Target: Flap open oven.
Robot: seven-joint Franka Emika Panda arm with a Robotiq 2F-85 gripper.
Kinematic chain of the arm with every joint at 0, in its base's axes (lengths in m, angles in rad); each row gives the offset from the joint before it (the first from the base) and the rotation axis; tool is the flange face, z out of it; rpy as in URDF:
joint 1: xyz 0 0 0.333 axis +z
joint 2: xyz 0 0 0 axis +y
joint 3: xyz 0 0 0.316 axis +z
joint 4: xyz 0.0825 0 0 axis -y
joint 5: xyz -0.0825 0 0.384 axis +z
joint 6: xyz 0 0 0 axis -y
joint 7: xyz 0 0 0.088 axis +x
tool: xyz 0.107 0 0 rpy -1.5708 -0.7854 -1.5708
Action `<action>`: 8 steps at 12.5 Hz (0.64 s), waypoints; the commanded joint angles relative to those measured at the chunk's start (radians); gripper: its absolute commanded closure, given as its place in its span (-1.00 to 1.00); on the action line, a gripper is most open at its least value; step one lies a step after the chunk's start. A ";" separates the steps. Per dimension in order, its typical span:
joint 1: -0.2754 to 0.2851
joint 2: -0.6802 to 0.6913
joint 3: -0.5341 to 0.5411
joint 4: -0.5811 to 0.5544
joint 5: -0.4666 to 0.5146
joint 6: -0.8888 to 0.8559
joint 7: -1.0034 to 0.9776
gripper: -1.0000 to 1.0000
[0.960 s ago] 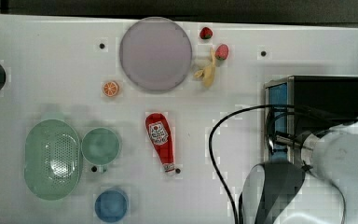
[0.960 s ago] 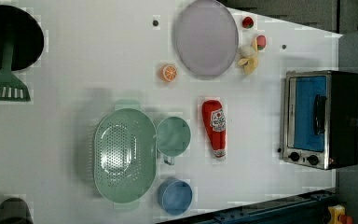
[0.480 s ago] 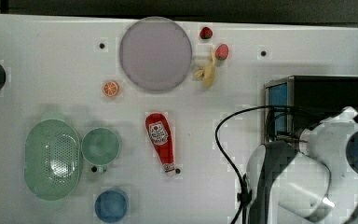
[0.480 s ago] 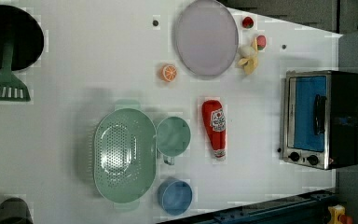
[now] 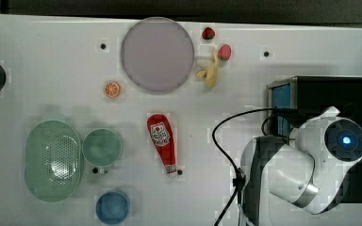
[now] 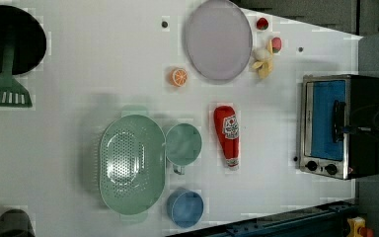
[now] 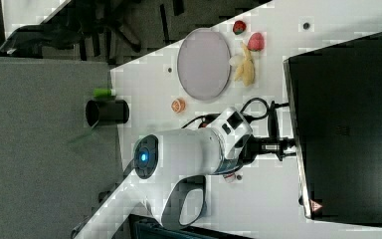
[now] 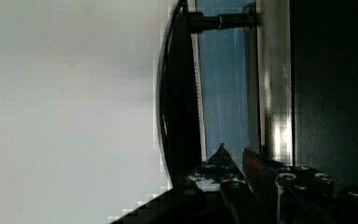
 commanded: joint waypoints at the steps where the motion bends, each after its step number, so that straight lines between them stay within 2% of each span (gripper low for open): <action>1: 0.010 -0.016 0.012 0.001 0.000 0.031 -0.035 0.65; 5: 0.017 0.007 0.030 -0.008 -0.016 0.058 -0.001 0.65; 8: 0.046 0.007 0.066 -0.030 -0.095 0.058 0.121 0.65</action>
